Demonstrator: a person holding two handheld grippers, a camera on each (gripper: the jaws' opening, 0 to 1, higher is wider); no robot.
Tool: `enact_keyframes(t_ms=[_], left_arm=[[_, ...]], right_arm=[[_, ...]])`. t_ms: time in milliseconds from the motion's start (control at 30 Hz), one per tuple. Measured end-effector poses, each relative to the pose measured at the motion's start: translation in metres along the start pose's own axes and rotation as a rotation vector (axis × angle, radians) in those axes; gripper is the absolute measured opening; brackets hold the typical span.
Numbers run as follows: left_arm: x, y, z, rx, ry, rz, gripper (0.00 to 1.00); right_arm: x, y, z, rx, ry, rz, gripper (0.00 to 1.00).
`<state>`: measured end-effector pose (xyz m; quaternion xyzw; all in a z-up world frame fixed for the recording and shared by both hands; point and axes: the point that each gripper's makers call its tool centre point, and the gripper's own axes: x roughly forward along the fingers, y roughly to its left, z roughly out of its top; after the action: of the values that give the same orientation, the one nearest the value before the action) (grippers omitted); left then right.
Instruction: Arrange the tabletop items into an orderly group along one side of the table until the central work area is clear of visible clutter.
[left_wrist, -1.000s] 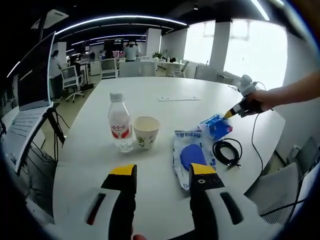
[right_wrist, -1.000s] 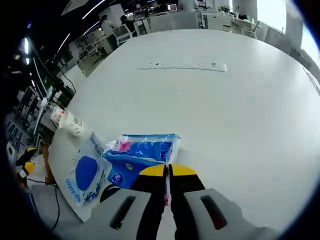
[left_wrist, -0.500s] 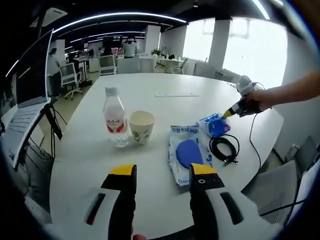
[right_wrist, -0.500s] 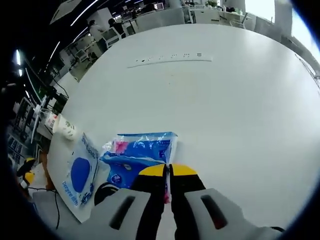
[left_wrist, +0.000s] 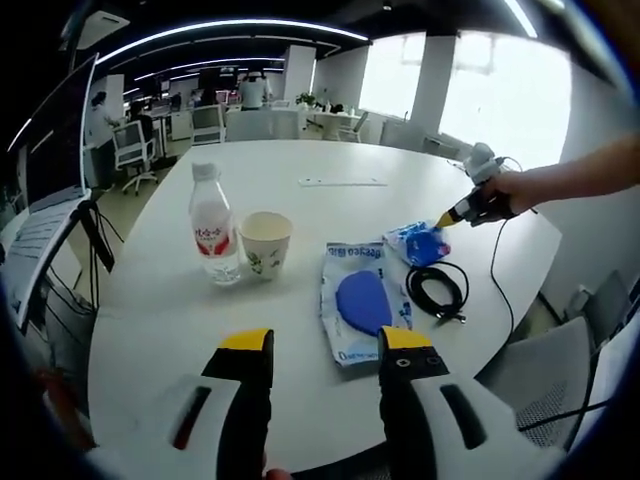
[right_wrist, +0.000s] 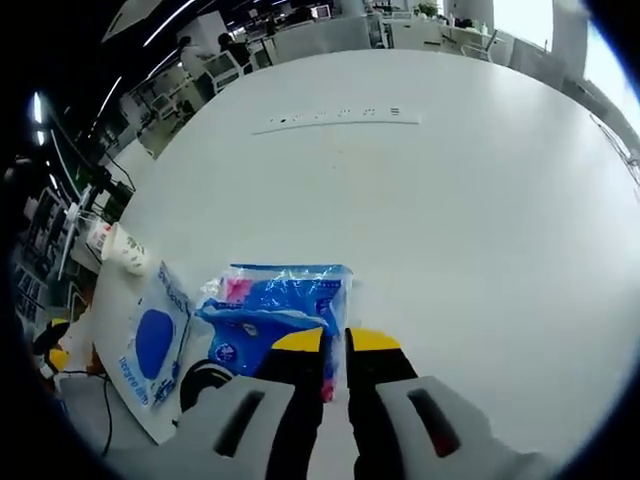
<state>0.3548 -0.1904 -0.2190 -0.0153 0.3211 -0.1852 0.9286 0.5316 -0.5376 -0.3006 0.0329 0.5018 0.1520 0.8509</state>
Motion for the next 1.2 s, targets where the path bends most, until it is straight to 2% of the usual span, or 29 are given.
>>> enact_keyframes(t_ms=[367, 667, 900, 1000, 1200], left_arm=[[0.001, -0.002, -0.003, -0.002, 0.005, -0.007, 0.41], [0.002, -0.008, -0.008, -0.012, 0.010, -0.016, 0.41], [0.002, -0.009, -0.009, -0.020, 0.007, -0.018, 0.41], [0.002, -0.008, -0.009, -0.024, 0.007, -0.018, 0.41], [0.003, -0.007, -0.011, -0.026, 0.011, -0.019, 0.41]], right_arm=[[-0.005, 0.001, 0.002, -0.029, -0.008, -0.010, 0.08], [-0.012, 0.012, -0.009, -0.069, 0.004, -0.007, 0.11], [-0.017, 0.009, -0.013, -0.075, 0.012, -0.017, 0.11], [-0.014, 0.001, -0.010, -0.076, 0.008, -0.020, 0.11], [-0.019, 0.003, -0.014, -0.081, 0.011, -0.020, 0.12]])
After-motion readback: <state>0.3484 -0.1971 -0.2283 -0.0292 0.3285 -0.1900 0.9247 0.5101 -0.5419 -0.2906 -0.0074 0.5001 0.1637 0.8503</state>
